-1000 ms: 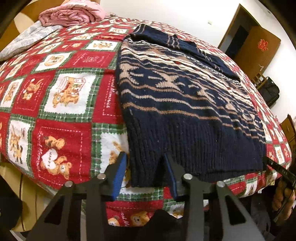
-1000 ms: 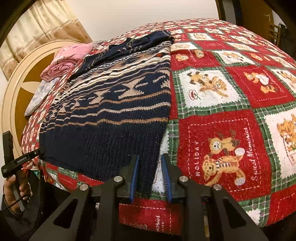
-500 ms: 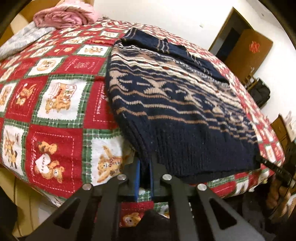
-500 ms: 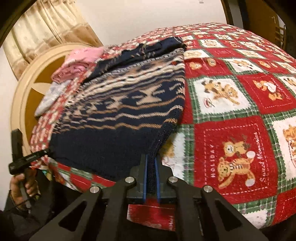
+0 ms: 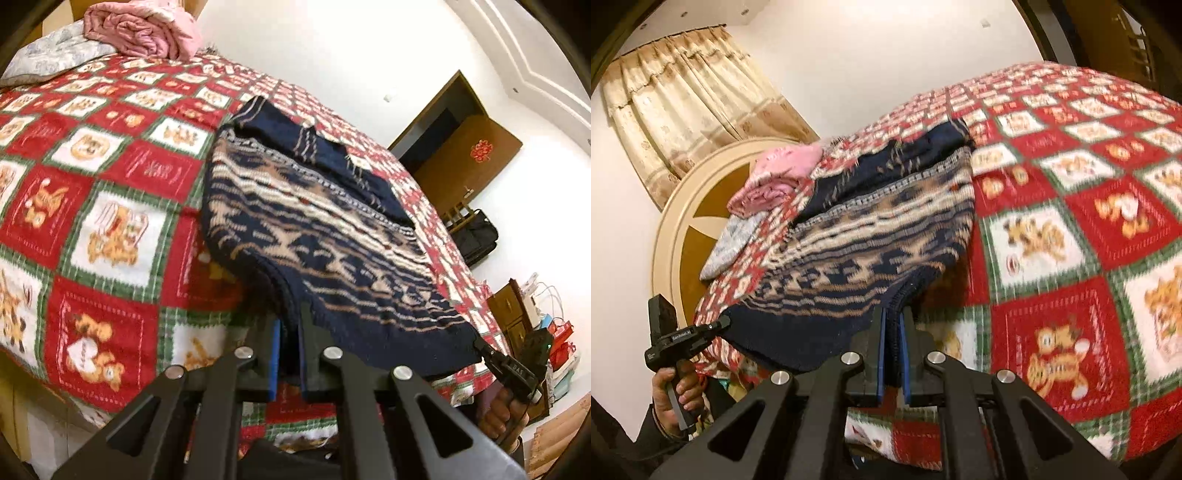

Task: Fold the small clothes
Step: 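Lift the hem with both tools and fold it up toward the collar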

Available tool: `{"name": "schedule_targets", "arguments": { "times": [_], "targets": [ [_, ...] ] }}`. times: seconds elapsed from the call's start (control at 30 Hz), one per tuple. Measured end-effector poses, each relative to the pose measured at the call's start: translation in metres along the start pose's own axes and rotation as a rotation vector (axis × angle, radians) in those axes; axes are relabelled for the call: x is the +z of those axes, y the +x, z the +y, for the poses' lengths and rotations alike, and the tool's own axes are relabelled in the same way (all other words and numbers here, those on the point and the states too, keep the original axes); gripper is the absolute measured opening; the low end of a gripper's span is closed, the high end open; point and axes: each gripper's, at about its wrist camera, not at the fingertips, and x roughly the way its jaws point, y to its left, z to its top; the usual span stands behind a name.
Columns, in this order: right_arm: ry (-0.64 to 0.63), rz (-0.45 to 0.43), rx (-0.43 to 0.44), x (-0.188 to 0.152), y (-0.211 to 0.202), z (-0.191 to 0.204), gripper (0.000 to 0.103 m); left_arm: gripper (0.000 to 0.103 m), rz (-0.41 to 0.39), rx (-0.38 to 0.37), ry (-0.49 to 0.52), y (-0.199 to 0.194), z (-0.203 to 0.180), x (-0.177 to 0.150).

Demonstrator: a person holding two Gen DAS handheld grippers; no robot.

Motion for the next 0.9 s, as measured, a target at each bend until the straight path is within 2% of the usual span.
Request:
{"name": "schedule_targets", "arguments": {
  "times": [0.4,0.6,0.9],
  "targets": [
    [0.021,-0.092,0.019,0.067,0.005,-0.001,0.006,0.008,-0.085,-0.046,-0.012,-0.001,-0.010,0.064],
    [0.036,-0.103,0.020,0.103,0.021,-0.004,0.006,0.008,-0.084,-0.058,-0.037,0.016,-0.010,0.096],
    [0.026,-0.107,-0.004,0.161,0.059,-0.007,0.006,0.008,-0.094,-0.055,-0.016,0.043,-0.019,0.147]
  ]
}}
